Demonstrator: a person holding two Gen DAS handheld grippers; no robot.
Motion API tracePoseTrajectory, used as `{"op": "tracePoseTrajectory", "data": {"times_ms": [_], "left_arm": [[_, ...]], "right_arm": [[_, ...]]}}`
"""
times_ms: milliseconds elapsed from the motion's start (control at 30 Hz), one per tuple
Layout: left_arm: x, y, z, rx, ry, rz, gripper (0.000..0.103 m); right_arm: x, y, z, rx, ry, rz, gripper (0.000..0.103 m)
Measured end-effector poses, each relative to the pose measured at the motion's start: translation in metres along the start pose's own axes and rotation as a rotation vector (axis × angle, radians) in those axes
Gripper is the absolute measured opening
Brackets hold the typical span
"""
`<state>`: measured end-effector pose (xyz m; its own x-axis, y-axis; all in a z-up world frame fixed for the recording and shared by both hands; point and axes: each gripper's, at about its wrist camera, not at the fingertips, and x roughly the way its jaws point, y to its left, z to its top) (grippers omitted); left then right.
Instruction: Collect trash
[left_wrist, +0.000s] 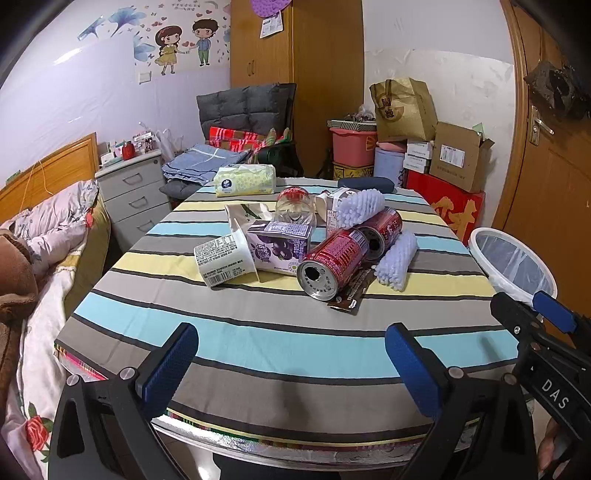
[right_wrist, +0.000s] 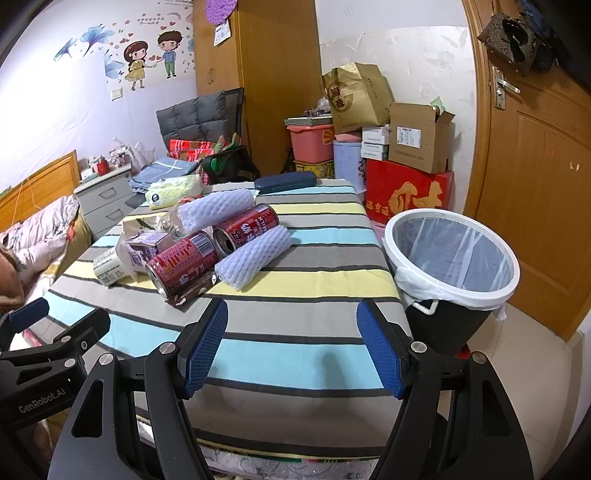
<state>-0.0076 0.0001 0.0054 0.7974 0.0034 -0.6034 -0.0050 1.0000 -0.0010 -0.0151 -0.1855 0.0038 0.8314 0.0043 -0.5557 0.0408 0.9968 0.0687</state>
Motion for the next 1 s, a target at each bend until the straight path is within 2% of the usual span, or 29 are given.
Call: {"op": "tracePoseTrajectory", "data": {"times_ms": [1000], "left_arm": [[-0.0093,0.0007,0.0011,-0.007,-0.012,-0.001,0.103]], "right_arm": [[-0.0057,0.0005,0.0026,-0.004,-0.014,-0.003,0.074]]}}
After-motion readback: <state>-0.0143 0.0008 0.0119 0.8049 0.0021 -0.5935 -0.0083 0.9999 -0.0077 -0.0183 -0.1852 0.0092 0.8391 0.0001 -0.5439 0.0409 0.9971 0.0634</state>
